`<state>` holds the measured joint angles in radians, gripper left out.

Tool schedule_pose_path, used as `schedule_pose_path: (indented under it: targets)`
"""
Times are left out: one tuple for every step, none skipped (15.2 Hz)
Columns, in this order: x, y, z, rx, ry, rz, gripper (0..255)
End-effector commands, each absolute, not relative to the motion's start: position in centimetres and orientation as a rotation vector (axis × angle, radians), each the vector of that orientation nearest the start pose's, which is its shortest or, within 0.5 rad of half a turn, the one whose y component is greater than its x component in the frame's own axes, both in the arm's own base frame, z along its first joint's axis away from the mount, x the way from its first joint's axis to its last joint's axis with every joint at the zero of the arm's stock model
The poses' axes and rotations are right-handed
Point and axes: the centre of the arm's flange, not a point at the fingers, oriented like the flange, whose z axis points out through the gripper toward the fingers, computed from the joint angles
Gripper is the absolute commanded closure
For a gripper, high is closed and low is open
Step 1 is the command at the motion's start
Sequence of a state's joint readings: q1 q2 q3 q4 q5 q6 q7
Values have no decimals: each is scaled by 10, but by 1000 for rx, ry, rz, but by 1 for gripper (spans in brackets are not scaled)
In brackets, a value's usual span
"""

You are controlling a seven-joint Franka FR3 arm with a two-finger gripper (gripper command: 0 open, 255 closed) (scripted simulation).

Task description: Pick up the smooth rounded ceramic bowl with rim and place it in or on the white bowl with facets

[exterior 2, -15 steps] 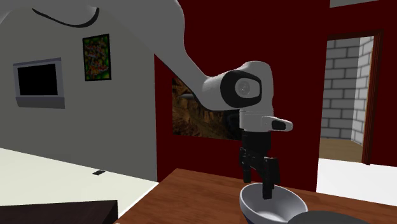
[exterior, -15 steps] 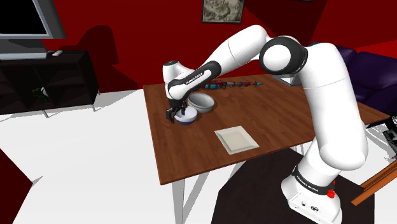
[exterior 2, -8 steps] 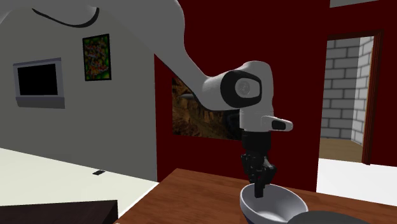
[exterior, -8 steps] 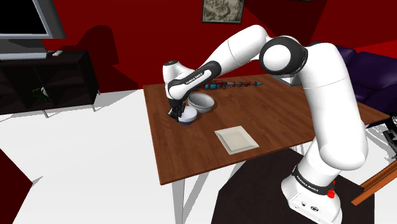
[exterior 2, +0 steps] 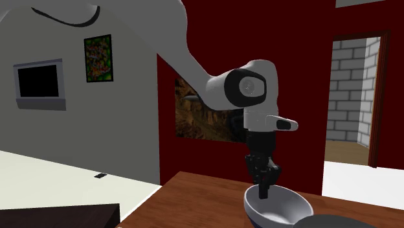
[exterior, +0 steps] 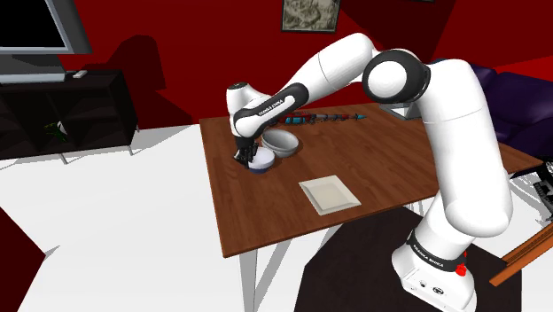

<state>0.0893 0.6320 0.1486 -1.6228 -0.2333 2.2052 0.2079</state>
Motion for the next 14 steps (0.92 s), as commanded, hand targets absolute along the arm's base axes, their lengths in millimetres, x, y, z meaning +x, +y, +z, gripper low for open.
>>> schedule_pose_path:
  targets:
    - [672, 141, 263, -3236, -236, 27, 255]
    - [672, 141, 268, -3236, -236, 27, 255]
    - [672, 141, 273, -3236, -236, 27, 255]
    - [672, 141, 278, -3236, -236, 27, 255]
    - [672, 141, 284, -3236, -236, 27, 255]
    - [672, 141, 289, -3236, -236, 27, 255]
    - [672, 141, 294, -3236, -236, 27, 255]
    - [672, 141, 300, -3236, -236, 27, 255]
    - [672, 141, 305, -3236, -236, 27, 255]
    - [672, 141, 310, -3236, -236, 27, 255]
    - [672, 141, 315, -3236, -236, 27, 255]
    - [672, 141, 321, -3236, -236, 27, 255]
    - [672, 141, 326, -3236, -236, 27, 255]
    - [672, 141, 331, -3236, -236, 27, 255]
